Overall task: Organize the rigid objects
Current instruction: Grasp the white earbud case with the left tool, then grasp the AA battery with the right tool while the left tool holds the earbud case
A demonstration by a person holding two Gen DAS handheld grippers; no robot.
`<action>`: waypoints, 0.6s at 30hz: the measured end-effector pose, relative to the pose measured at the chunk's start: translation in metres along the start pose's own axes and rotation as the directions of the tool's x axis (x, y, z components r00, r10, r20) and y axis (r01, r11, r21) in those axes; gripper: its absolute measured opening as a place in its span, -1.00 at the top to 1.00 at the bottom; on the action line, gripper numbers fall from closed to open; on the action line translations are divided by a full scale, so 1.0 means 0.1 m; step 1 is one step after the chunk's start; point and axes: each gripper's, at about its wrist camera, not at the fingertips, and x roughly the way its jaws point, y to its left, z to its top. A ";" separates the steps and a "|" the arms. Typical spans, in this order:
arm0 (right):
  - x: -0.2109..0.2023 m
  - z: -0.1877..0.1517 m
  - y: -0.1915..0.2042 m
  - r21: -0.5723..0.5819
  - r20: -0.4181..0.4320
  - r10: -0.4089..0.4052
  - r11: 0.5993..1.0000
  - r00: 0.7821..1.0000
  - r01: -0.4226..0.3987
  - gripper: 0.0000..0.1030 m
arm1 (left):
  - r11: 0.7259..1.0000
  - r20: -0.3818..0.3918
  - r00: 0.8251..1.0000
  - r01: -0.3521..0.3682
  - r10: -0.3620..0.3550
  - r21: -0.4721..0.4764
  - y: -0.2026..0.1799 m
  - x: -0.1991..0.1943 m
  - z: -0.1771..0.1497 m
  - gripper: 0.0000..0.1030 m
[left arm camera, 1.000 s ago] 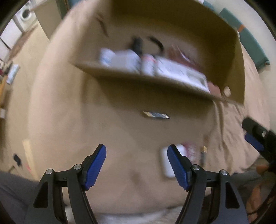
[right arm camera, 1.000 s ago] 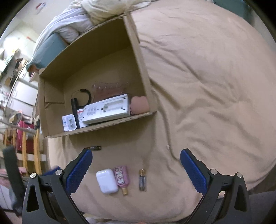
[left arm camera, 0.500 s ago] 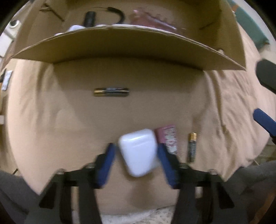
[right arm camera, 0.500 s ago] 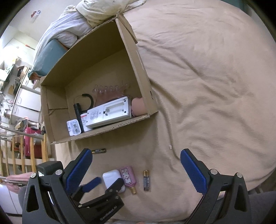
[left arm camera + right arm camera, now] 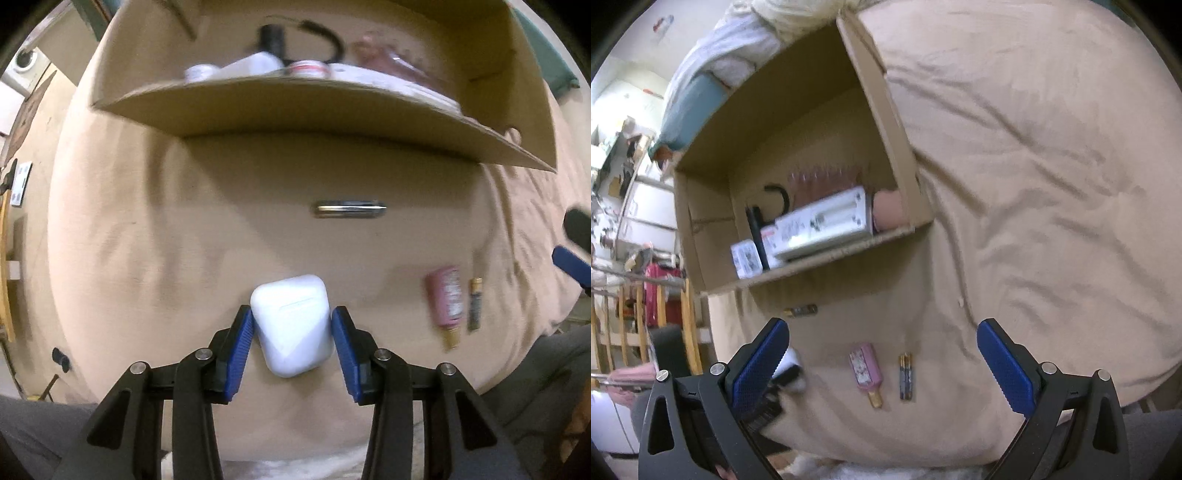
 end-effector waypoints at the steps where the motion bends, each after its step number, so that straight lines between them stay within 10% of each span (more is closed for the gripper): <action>1: 0.05 -0.02 0.01 -0.010 -0.023 -0.009 1.000 1.000 0.009 -1.00 | 1.000 0.000 1.000 0.010 -0.010 -0.003 0.04 0.01 0.00 0.22; 3: 0.16 -0.08 0.06 -0.048 -0.079 -0.032 0.998 0.996 0.028 -1.00 | 0.999 0.001 0.999 0.042 -0.042 -0.011 0.14 0.04 0.01 0.21; 8: 0.44 -0.19 0.14 -0.143 -0.164 -0.165 0.979 0.973 0.143 0.12 | 1.000 0.007 1.000 0.020 -0.021 0.010 0.14 0.12 -0.03 0.24; 10: 0.53 -0.22 0.17 -0.173 -0.177 -0.216 0.967 0.960 0.186 0.28 | 1.000 0.014 1.000 0.012 -0.012 0.015 0.06 0.15 -0.06 0.25; 18: 0.88 -0.41 0.34 -0.299 -0.217 -0.335 0.917 0.917 0.265 0.31 | 1.000 0.015 1.000 0.011 -0.011 0.015 0.06 0.14 -0.08 0.25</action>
